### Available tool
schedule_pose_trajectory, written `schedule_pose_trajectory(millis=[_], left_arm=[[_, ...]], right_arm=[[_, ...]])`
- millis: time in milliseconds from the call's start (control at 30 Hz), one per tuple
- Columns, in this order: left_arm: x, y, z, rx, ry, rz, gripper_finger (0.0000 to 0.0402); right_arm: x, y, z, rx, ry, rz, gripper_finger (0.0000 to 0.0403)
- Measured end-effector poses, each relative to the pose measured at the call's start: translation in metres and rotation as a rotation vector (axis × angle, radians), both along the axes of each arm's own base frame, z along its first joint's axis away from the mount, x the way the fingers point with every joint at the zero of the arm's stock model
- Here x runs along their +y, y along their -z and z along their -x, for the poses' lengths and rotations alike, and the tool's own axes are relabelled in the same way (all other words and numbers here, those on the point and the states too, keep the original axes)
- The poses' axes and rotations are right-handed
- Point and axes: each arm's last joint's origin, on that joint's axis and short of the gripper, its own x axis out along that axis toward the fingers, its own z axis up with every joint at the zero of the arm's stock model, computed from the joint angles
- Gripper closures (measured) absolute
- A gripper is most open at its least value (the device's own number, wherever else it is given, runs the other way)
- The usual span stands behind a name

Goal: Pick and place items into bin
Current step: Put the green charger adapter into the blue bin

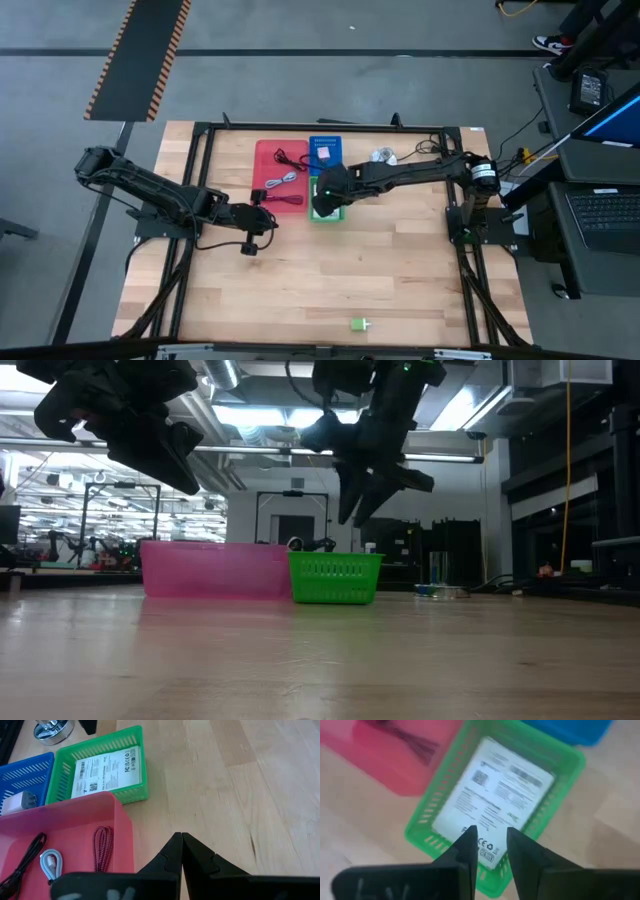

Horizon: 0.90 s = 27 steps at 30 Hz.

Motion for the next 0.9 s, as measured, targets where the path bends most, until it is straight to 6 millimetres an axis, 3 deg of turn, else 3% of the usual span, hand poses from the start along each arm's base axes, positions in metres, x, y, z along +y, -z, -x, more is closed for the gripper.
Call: schedule_pose_trajectory(millis=[233, 433, 700, 900], left_arm=[[0.0, 0.0, 0.0, -0.002, -0.017, 0.018, 0.0398], [0.0, 0.0, 0.0, -0.004, -0.027, 0.029, 0.0398], [0.0, -0.001, -0.001, -0.018, -0.034, 0.04, 0.0398], [0.0, -0.002, -0.002, -0.032, -0.034, 0.045, 0.0398]], right_arm=[[0.004, -0.031, 0.001, -0.033, -0.161, 0.189, 0.032], [0.029, -0.052, 0.014, -0.061, -0.275, 0.374, 0.0326], [0.062, -0.011, 0.033, -0.146, -0.371, 0.414, 0.0379], [0.073, 0.002, 0.064, -0.282, -0.423, 0.44, 0.0396]])
